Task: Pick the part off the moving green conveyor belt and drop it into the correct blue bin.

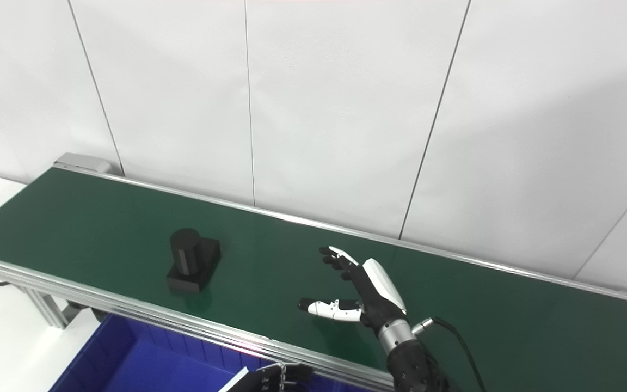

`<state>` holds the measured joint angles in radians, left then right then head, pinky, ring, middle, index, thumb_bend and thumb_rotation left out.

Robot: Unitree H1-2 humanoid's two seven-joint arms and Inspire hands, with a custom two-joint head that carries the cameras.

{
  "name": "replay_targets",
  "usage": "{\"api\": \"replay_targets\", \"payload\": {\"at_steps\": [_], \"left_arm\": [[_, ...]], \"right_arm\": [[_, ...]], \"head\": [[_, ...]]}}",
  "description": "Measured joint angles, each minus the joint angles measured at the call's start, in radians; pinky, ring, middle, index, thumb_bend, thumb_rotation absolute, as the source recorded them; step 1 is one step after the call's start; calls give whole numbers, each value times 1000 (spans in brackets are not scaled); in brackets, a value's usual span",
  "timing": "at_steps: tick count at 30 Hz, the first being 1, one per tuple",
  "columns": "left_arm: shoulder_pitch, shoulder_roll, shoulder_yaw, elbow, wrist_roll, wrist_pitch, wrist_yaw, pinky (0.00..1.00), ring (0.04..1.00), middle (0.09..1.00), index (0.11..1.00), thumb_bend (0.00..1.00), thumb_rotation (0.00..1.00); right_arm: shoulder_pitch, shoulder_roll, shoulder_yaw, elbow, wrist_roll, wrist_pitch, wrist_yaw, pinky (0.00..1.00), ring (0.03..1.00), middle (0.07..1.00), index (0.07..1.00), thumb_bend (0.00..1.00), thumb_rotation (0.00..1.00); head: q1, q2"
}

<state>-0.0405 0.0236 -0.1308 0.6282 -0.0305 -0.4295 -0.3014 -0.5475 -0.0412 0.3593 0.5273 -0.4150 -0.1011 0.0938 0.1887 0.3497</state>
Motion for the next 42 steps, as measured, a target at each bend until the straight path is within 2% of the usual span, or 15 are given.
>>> {"api": "replay_targets", "payload": {"at_steps": [6, 21, 27, 42], "left_arm": [[0, 0, -10, -1, 5, 0, 1, 677, 736, 779, 807, 988, 228], [0, 0, -15, -8, 22, 0, 4, 691, 738, 778, 809, 998, 235], [0, 0, -16, -8, 25, 0, 4, 691, 741, 778, 813, 996, 226], [1, -9, -19, -8, 25, 0, 13, 710, 744, 779, 819, 991, 202]], "right_arm": [[-25, 28, 2, 57, -5, -17, -18, 824, 873, 863, 898, 693, 390], [-54, 60, 2, 61, -8, -19, -27, 806, 861, 863, 887, 693, 420], [-77, 82, 3, 72, -7, -21, -35, 832, 881, 878, 893, 708, 435], [-129, 121, 11, 199, -12, -36, -66, 822, 887, 881, 891, 734, 418]], "head": [[5, 0], [5, 3], [6, 3], [18, 9]]}}
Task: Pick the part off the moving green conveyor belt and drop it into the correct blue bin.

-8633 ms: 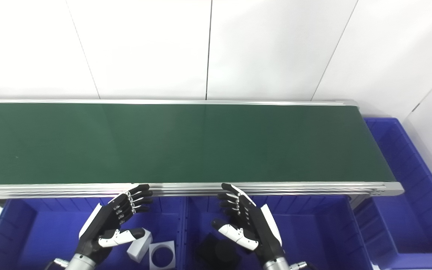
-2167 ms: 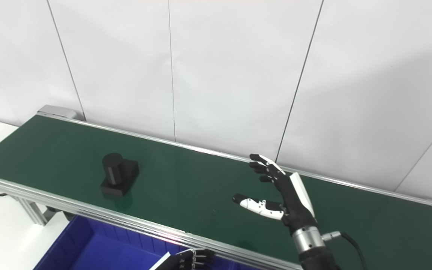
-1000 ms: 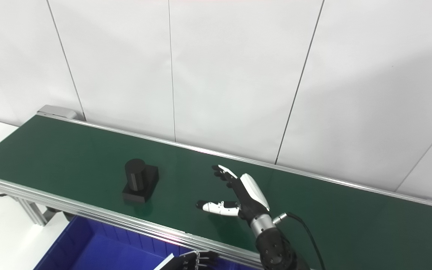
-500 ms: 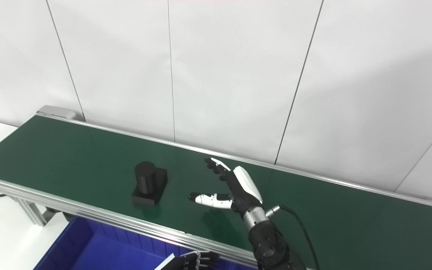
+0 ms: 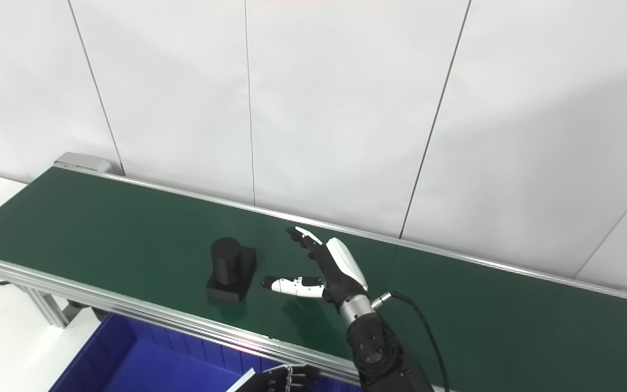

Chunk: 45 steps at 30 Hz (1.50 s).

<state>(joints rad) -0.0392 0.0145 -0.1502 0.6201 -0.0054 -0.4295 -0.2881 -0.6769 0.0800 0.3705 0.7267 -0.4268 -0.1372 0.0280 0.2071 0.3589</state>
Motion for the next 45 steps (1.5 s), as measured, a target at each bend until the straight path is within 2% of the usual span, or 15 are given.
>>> {"api": "replay_targets", "payload": {"at_steps": [5, 11, 18, 28, 37, 39, 45], "left_arm": [[6, -2, -6, -9, 0, 0, 1, 717, 749, 783, 819, 1000, 237], [13, -10, -20, -17, 12, 0, 13, 717, 745, 774, 815, 1000, 219], [26, -20, -38, -36, 19, 0, 14, 742, 760, 780, 818, 990, 229], [48, -21, -55, -84, 23, 0, 18, 693, 735, 759, 793, 999, 221], [66, -25, -63, -105, 26, 0, 27, 663, 703, 733, 783, 1000, 214], [73, -25, -65, -124, 39, -1, 35, 660, 705, 737, 786, 1000, 238], [98, -25, -71, -146, 40, -2, 36, 687, 719, 746, 776, 1000, 241]], "right_arm": [[-8, 5, 8, 32, -3, -25, -13, 808, 878, 878, 887, 742, 438], [-24, 17, 16, 72, -7, -26, -20, 800, 868, 861, 878, 753, 411], [-38, 23, 30, 110, -18, -28, -25, 805, 872, 870, 886, 765, 431], [-46, 34, 34, 161, -25, -49, -47, 787, 863, 859, 871, 793, 411], [-55, 61, 35, 205, -27, -52, -49, 780, 857, 858, 870, 803, 367], [-56, 62, 34, 219, -27, -52, -59, 780, 856, 858, 867, 805, 361], [-62, 65, 33, 253, -26, -72, -86, 785, 852, 842, 848, 794, 302]], "head": [[5, 5], [15, 11], [25, 17], [31, 29], [40, 37], [38, 40], [37, 49]]}}
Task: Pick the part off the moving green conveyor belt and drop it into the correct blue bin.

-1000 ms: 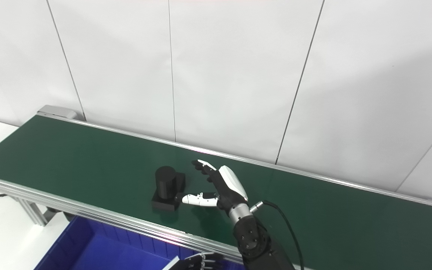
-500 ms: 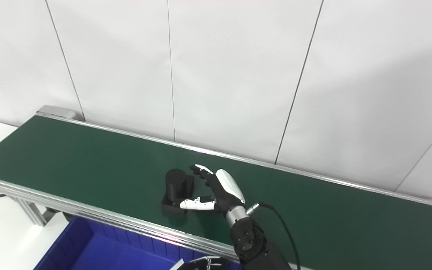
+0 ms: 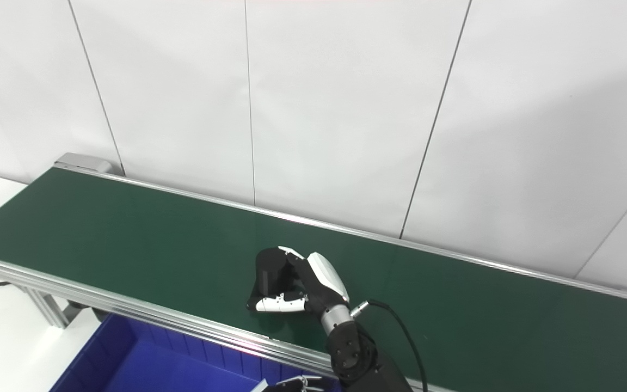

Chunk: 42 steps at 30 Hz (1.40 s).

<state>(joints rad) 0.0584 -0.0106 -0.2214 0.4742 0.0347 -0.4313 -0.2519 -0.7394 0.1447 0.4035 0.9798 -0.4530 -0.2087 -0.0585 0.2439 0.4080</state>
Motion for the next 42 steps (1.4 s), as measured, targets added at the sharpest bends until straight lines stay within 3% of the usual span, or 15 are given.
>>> {"api": "replay_targets", "payload": {"at_steps": [3, 6, 7, 10, 18, 35, 42], "left_arm": [[8, 0, -3, -7, 0, 0, 0, 690, 720, 747, 772, 1000, 246], [9, 0, -6, -13, 0, 0, 0, 684, 715, 744, 763, 1000, 237], [9, 0, -8, -17, 1, 0, 0, 685, 718, 747, 766, 994, 237], [12, 1, -13, -31, 3, 0, 0, 687, 720, 749, 767, 991, 238], [13, 7, -13, -35, -1, 0, -1, 669, 718, 753, 777, 963, 187], [20, 23, -11, -40, -22, 0, -3, 684, 726, 765, 795, 955, 168], [19, 23, -7, -40, -23, 2, -3, 698, 742, 781, 817, 959, 184]], "right_arm": [[-3, 1, -1, 22, 0, -18, -31, 748, 810, 800, 812, 773, 267], [-3, 6, -3, 53, -2, -53, -85, 647, 707, 701, 711, 717, 115], [-2, 9, -4, 63, -4, -62, -113, 596, 653, 592, 564, 587, 61], [-4, 24, -3, 92, -20, -76, -200, 545, 597, 512, 502, 535, 10], [-5, 31, -8, 110, -24, -96, -254, 464, 520, 480, 503, 522, 0], [-6, 31, -15, 119, -14, -108, -265, 452, 499, 481, 500, 525, 0], [1, 26, -58, 85, 29, -115, -252, 441, 446, 495, 507, 518, 0]], "head": [[-2, 3], [-3, 8], [-3, 8], [-6, 9], [-14, 11], [-41, 14], [-66, 6]]}}
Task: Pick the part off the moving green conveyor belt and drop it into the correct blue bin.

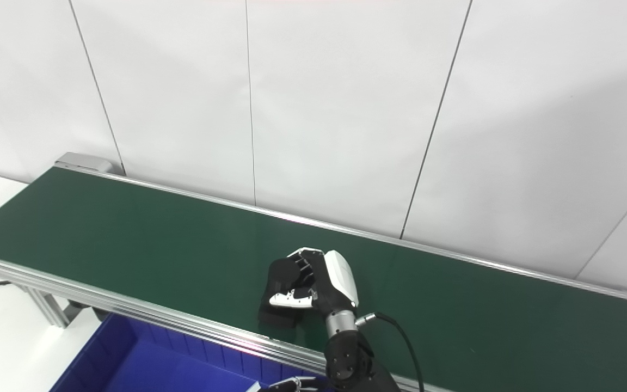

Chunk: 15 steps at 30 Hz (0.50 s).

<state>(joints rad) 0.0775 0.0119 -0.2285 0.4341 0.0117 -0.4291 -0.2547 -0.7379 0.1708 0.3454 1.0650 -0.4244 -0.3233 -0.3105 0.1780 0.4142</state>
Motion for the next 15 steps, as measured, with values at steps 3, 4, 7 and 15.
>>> {"api": "replay_targets", "payload": {"at_steps": [3, 4, 7, 15], "left_arm": [[-6, 0, 2, 13, 0, 0, 0, 708, 745, 778, 820, 959, 195], [-11, 1, 3, 22, 0, 0, 0, 712, 745, 778, 820, 965, 205], [-25, 2, 7, 38, -1, 0, -3, 711, 744, 777, 819, 969, 207], [-42, 5, 24, 68, -20, -1, -24, 702, 752, 791, 828, 983, 233]], "right_arm": [[22, -16, -17, -108, 16, -1, 20, 449, 437, 504, 502, 517, 0], [27, -22, -24, -142, 17, -1, 22, 451, 438, 502, 497, 517, 0], [43, -43, -44, -244, 33, -1, 40, 448, 437, 498, 499, 517, 0], [154, -105, -76, -516, 51, 52, 113, 457, 443, 484, 508, 518, 0]], "head": [[-18, -3], [-22, -5], [-31, -5], [-75, -2]]}}
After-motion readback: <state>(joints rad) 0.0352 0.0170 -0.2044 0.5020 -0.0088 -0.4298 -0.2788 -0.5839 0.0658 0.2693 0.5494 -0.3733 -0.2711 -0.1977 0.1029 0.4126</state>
